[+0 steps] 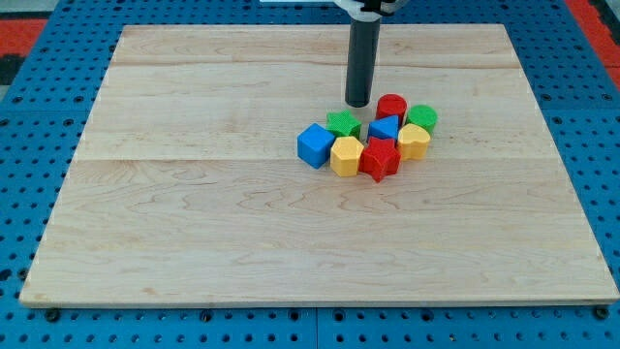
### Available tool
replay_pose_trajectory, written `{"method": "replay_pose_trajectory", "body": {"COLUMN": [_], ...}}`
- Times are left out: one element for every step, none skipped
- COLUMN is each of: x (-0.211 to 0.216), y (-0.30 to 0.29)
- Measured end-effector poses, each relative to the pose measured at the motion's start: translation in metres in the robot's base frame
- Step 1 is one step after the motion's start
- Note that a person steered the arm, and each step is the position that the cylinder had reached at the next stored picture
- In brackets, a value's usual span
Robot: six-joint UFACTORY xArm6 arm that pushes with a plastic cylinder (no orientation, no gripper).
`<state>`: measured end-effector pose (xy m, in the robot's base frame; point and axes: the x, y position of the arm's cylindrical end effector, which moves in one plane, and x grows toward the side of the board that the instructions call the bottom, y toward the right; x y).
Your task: Slide red circle along with group of blocks down a bit
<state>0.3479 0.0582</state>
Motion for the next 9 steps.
{"method": "replay_pose_trajectory", "body": {"x": [-0.013, -0.026, -0.020, -0.011, -0.001, 0.012, 0.012, 0.005, 0.004], "y": [0.022, 0.054, 0.080, 0.066, 0.051, 0.047, 0.047, 0.069, 0.120]}}
